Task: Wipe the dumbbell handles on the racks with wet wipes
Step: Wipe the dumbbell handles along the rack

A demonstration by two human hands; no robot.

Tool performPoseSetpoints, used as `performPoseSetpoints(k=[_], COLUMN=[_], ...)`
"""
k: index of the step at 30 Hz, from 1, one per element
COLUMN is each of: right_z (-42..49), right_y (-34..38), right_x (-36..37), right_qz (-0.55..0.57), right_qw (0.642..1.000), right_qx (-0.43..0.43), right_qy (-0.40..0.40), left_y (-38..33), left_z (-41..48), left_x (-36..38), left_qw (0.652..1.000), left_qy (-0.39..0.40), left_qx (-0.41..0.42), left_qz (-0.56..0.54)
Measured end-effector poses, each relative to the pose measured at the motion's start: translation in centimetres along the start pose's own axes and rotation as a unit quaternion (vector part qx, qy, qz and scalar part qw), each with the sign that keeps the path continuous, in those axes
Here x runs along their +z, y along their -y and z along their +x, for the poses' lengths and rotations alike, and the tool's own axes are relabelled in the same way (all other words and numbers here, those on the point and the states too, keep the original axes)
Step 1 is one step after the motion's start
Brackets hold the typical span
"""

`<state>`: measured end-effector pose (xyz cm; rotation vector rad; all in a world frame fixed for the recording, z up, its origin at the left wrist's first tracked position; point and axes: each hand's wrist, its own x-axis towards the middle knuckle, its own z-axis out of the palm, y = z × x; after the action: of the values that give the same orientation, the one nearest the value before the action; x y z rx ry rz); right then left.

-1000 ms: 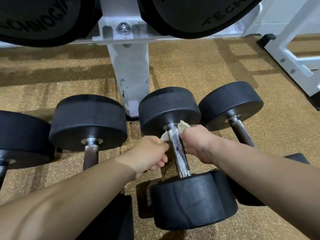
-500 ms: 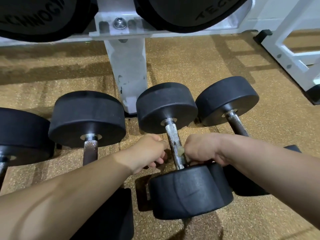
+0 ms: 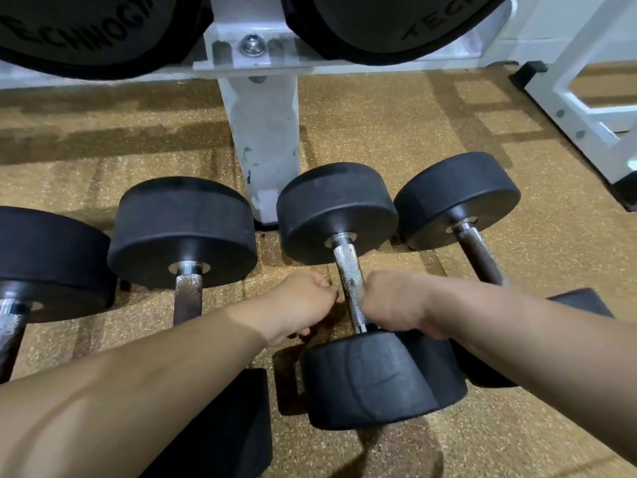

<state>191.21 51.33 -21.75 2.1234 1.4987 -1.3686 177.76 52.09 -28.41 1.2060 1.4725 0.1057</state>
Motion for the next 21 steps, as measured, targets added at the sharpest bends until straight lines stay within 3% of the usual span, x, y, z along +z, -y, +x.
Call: performPoseSetpoints(k=[2, 4, 6, 10, 12, 13, 15, 21], right_z=[-0.6, -0.1, 0.5, 2.8, 2.7, 2.5, 1.5, -1.9], right_y=[0.2, 0.2, 1.1, 2.4, 2.1, 1.3, 0.2, 0.7], right_x=[0.1, -0.2, -0.6, -1.1, -1.1, -0.8, -0.3, 0.4], right_qz=[-0.168, -0.057, 0.109, 0.174, -0.024, -0.109, -0.149, -0.259], right_qw=[0.985, 0.998, 0.993, 0.98, 0.989, 0.985, 0.982, 0.962], right_qx=[-0.031, -0.03, -0.029, -0.019, -0.052, -0.062, -0.098, -0.059], right_qy=[0.036, 0.028, -0.043, -0.096, -0.137, -0.117, -0.056, 0.064], left_y=[-0.3, -0.4, -0.4, 0.3, 0.8, 0.9, 0.9, 0.4], left_z=[-0.2, -0.2, -0.3, -0.4, -0.3, -0.2, 0.0, 0.0], left_x=[0.7, 1.1, 1.3, 1.1, 0.4, 0.2, -0.1, 0.8], left_qw=[1.0, 1.0, 1.0, 1.0, 1.0, 1.0, 1.0, 0.999], left_qy=[0.002, 0.008, 0.01, 0.016, 0.014, 0.015, 0.015, -0.001], left_qx=[0.006, 0.013, 0.011, 0.0, -0.006, -0.008, -0.005, 0.032], left_qz=[0.006, 0.002, -0.003, 0.017, 0.01, 0.008, 0.012, 0.032])
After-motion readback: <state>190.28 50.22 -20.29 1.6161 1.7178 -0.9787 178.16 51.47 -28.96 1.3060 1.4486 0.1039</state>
